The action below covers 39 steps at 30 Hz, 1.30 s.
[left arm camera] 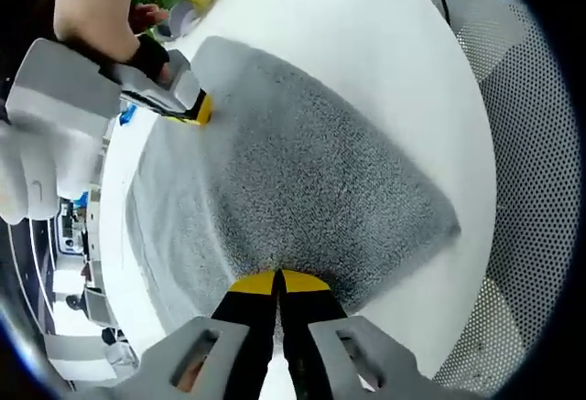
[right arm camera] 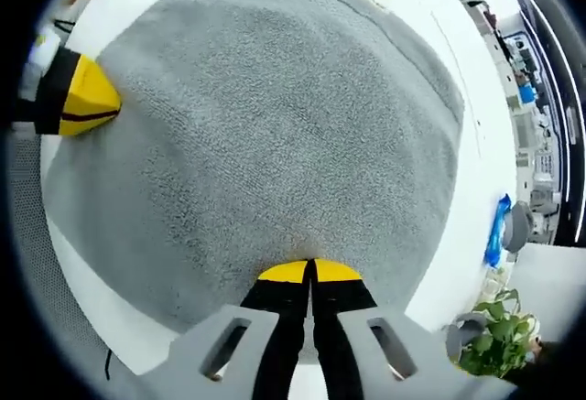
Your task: Fold the towel on the table until its edges align and the towel forms a compact rectangular stack.
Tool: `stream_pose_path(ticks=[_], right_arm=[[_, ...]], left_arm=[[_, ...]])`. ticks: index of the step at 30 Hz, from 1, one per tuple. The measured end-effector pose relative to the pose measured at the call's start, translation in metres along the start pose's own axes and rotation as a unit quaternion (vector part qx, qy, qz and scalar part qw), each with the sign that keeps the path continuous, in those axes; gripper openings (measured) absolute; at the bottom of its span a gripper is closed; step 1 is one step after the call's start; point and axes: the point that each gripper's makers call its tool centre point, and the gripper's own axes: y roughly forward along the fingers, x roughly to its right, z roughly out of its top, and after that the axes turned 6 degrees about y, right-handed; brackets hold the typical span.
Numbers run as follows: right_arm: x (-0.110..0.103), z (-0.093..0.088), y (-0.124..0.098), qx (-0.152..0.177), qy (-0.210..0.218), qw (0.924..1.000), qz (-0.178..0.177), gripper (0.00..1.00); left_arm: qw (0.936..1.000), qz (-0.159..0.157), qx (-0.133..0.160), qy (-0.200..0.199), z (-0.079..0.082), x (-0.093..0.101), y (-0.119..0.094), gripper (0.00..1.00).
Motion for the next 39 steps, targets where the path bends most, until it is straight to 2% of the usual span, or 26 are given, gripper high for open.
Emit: stream_pose_path(ticks=[2, 3, 4, 6, 11, 14, 20, 24, 25, 28, 31, 33, 36, 39], right_arm=[[-0.001, 0.001, 0.001, -0.001, -0.01, 0.9999, 0.0, 0.0], [0.0, 0.001, 0.001, -0.002, -0.009, 1.0, 0.0, 0.0], [0.0, 0.001, 0.002, -0.004, -0.015, 0.9999, -0.001, 0.0], [0.0, 0.001, 0.002, -0.006, -0.029, 0.9996, -0.002, 0.0], [0.001, 0.0, 0.001, -0.015, -0.009, 0.9999, 0.002, 0.0], [-0.001, -0.002, 0.002, -0.019, 0.006, 0.9998, 0.007, 0.0], [-0.007, -0.006, 0.0, -0.037, 0.023, 0.999, 0.013, 0.0], [-0.013, -0.008, -0.002, -0.043, 0.012, 0.999, 0.006, 0.0], [-0.013, -0.009, -0.003, -0.037, 0.01, 0.9993, 0.006, 0.0], [-0.015, -0.008, -0.005, -0.004, 0.053, 0.9984, 0.02, 0.0], [-0.017, -0.008, -0.006, 0.036, 0.114, 0.9917, 0.047, 0.0], [-0.017, -0.009, -0.006, 0.056, 0.138, 0.9872, 0.057, 0.0], [-0.024, -0.009, -0.01, 0.086, 0.146, 0.9833, 0.067, 0.0], [-0.029, -0.008, -0.013, 0.12, 0.142, 0.9808, 0.058, 0.0]], left_arm=[[0.9998, -0.002, 0.0, -0.021, -0.001, -0.001, -0.001, 0.01], [0.9987, -0.001, -0.003, -0.051, -0.002, -0.001, -0.001, 0.01], [0.9985, -0.001, -0.004, -0.054, -0.002, -0.002, 0.0, 0.01], [0.999, -0.001, -0.003, -0.045, -0.002, -0.002, 0.0, 0.01], [0.9995, 0.001, -0.01, -0.029, -0.002, -0.001, 0.0, 0.0], [0.9987, 0.003, -0.014, -0.05, -0.005, -0.002, 0.0, 0.0], [0.999, 0.004, -0.025, -0.038, -0.009, -0.002, 0.0, 0.0], [0.9987, 0.004, -0.029, -0.041, -0.013, -0.003, 0.001, 0.0], [0.9984, 0.005, -0.031, -0.048, -0.014, -0.004, 0.001, 0.0], [0.9983, 0.005, -0.034, -0.046, -0.017, -0.004, 0.001, 0.0], [0.9984, 0.007, -0.041, -0.039, -0.019, -0.004, 0.001, 0.0], [0.9983, 0.007, -0.044, -0.038, -0.02, -0.004, 0.001, 0.0], [0.9978, 0.005, -0.047, -0.046, -0.025, -0.005, 0.001, 0.0], [0.997, 0.002, -0.042, -0.065, -0.031, -0.005, 0.0, 0.0]])
